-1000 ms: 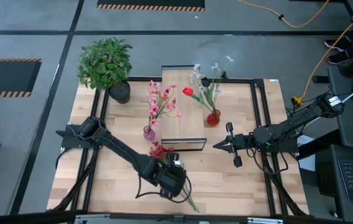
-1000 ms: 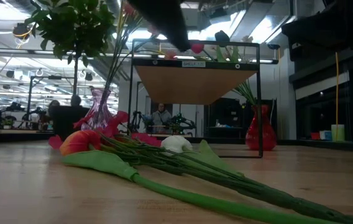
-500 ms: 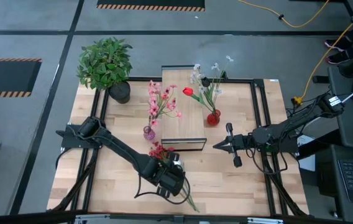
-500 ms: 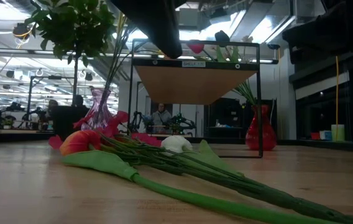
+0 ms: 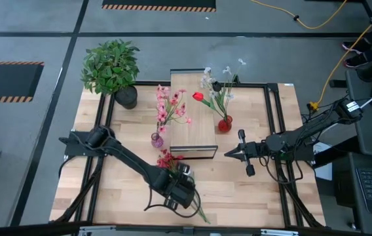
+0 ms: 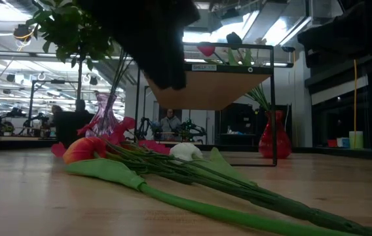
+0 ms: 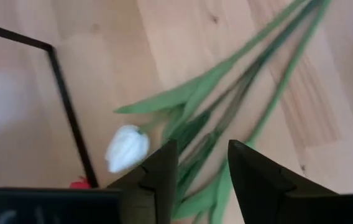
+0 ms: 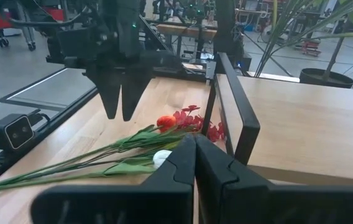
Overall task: Pick and place flowers into a vace then onto a shelf
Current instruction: Put the orange tulip into the violet vase
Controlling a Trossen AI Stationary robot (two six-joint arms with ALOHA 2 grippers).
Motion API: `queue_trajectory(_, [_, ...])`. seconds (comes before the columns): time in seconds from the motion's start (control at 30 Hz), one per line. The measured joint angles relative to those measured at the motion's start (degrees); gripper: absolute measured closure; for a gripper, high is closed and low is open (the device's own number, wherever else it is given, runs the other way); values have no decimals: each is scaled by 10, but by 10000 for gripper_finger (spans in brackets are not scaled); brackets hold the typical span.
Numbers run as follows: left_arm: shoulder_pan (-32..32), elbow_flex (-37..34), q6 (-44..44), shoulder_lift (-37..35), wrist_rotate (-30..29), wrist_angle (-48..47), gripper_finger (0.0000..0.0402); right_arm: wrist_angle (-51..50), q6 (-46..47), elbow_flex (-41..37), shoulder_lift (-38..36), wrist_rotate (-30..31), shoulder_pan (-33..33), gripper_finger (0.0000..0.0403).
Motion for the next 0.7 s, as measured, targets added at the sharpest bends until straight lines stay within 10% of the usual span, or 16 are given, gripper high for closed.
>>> queue_trajectory(0.7, [-1, 0, -9, 79, 102, -8, 284, -1, 2, 0, 0, 0, 0, 396])
